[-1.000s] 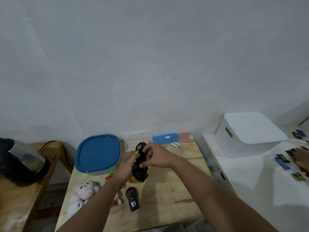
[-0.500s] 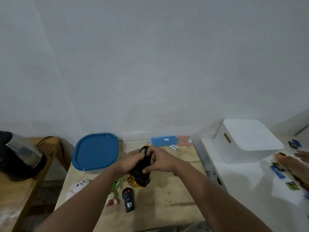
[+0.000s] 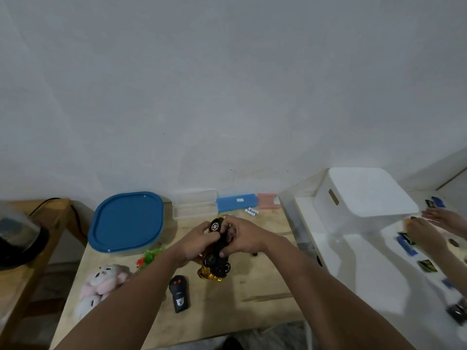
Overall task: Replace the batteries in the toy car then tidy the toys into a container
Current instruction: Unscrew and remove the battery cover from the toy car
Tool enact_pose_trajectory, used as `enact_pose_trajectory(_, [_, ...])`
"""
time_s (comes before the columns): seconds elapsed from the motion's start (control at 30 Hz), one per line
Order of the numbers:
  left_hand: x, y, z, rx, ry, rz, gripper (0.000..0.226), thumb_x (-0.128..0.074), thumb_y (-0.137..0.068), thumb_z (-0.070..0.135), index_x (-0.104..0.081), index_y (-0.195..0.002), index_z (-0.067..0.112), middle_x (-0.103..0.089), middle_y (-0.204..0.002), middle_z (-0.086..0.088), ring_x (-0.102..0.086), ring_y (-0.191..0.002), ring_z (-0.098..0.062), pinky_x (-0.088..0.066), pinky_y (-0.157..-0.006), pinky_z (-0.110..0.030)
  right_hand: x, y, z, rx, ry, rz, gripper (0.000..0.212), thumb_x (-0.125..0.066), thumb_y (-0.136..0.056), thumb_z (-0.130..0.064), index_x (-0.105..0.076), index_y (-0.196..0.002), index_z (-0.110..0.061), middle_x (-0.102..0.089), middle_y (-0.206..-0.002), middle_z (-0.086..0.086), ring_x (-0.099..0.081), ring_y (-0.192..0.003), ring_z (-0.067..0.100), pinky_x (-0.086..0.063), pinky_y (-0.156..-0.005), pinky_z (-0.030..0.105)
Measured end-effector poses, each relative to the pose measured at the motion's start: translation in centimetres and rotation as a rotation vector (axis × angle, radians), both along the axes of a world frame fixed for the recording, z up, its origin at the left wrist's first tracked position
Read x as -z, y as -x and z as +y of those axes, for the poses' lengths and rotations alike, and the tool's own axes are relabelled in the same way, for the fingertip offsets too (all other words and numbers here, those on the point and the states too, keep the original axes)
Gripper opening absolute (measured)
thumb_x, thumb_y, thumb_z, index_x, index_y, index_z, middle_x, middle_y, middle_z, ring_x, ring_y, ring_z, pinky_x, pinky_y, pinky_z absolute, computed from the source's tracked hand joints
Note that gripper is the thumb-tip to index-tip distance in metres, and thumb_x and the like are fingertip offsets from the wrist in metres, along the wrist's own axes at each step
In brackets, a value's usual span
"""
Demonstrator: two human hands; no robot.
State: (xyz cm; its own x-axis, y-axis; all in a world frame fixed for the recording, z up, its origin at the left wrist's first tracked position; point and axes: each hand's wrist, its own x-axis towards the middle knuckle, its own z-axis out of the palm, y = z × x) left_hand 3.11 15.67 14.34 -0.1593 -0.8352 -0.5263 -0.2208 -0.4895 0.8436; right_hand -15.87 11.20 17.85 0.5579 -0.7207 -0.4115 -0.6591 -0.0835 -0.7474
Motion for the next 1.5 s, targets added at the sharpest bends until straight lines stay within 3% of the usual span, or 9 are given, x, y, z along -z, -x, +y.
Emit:
enact_pose_trajectory(0.23, [4.7,1.4,-1.5,-0.252,-0.140,0.093,0.036,-0.052,-0.102,0.023,-0.049,-0.138,0.023,-0.066,-0.123,-0.017,-0.068,-0.109,-0.036,-0.059,-0.094,-0.056,6.6,4.2,-2.9,0.524,0.191,0.117,0.010,-0.070,-0.085,-0.025,-0.061,-0.084,-0.028,-0.069,-0.088,-0.006,-0.066,-0.082,0.016,-0.056,-0.075,0.032])
enact_pose_trajectory(0.4, [7.4,2.4,-1.8,-0.369,-0.227,0.179,0.036,-0.051,-0.103,0.019,-0.050,-0.139,0.020,-0.067,-0.113,-0.015,-0.069,-0.102,-0.032,-0.060,-0.079,-0.047,13.9,6.1,-4.5,0.407,0.087,0.335,0.012,-0.071,-0.087,-0.026,-0.066,-0.097,-0.024,-0.070,-0.101,0.004,-0.067,-0.093,0.025,-0.055,-0.077,0.033])
enact_pose_trajectory(0.53, [9.1,3.2,-1.8,-0.443,-0.246,0.208,0.053,-0.061,-0.081,0.026,-0.049,-0.131,0.012,-0.062,-0.098,-0.010,-0.066,-0.086,-0.024,-0.058,-0.067,-0.038,17.8,5.9,-5.8,0.351,0.105,0.479,0.024,-0.068,-0.089,-0.036,-0.065,-0.108,-0.022,-0.059,-0.117,0.006,-0.064,-0.099,0.029,-0.055,-0.080,0.035])
enact_pose_trajectory(0.73, [10.8,2.7,-1.4,-0.526,-0.265,0.249,0.030,-0.052,-0.098,0.006,-0.055,-0.127,0.013,-0.067,-0.081,-0.002,-0.069,-0.072,-0.015,-0.056,-0.057,-0.032,19.9,6.0,-6.4,0.292,0.178,0.552,0.023,-0.062,-0.094,-0.028,-0.061,-0.114,-0.017,-0.054,-0.126,0.008,-0.063,-0.105,0.031,-0.053,-0.082,0.037])
enact_pose_trajectory(0.97, [7.8,0.4,-1.5,-0.533,-0.141,0.308,0.047,-0.059,-0.089,0.023,-0.060,-0.135,0.015,-0.069,-0.122,-0.024,-0.069,-0.107,-0.035,-0.061,-0.078,-0.045,16.0,6.1,-7.5,0.539,-0.151,0.225,0.044,-0.067,-0.088,-0.008,-0.048,-0.128,-0.012,-0.062,-0.117,0.013,-0.063,-0.102,0.035,-0.056,-0.079,0.041])
enact_pose_trajectory(1.07, [5.6,-1.2,-2.6,-0.532,-0.109,0.314,0.042,-0.059,-0.092,0.028,-0.064,-0.129,0.011,-0.065,-0.124,-0.032,-0.070,-0.105,-0.036,-0.059,-0.088,-0.050,11.5,5.6,-8.4,0.698,-0.381,-0.012,0.040,-0.066,-0.086,-0.001,-0.059,-0.123,-0.015,-0.063,-0.105,0.016,-0.065,-0.079,0.032,-0.062,-0.071,0.045])
enact_pose_trajectory(1.27, [0.8,-3.0,-5.2,-0.461,0.031,0.386,0.034,-0.042,-0.107,0.024,-0.071,-0.117,0.012,-0.078,-0.096,-0.009,-0.076,-0.085,-0.024,-0.062,-0.069,-0.033,0.9,2.7,-8.4,0.567,-0.192,-0.186,0.021,-0.054,-0.092,-0.003,-0.067,-0.104,-0.014,-0.064,-0.075,0.010,-0.050,-0.052,0.019,-0.037,-0.052,0.027])
enact_pose_trajectory(1.4, [-1.4,-4.1,-6.0,-0.409,0.100,0.376,0.052,-0.064,-0.083,0.044,-0.072,-0.121,0.008,-0.068,-0.112,-0.021,-0.069,-0.102,-0.036,-0.055,-0.096,-0.057,-3.1,0.1,-7.4,0.439,-0.094,-0.271,0.027,-0.051,-0.095,0.005,-0.069,-0.113,-0.002,-0.060,-0.079,0.010,-0.049,-0.039,-0.003,-0.039,-0.042,0.014])
enact_pose_trajectory(1.5, [-2.2,-4.4,-6.2,-0.384,0.117,0.336,0.057,-0.064,-0.082,0.049,-0.070,-0.119,0.007,-0.067,-0.110,-0.022,-0.067,-0.103,-0.040,-0.051,-0.101,-0.062,-4.1,-1.3,-6.8,0.327,-0.002,-0.254,0.027,-0.056,-0.096,-0.001,-0.071,-0.116,-0.012,-0.066,-0.085,0.010,-0.062,-0.061,-0.004,-0.051,-0.059,0.024])
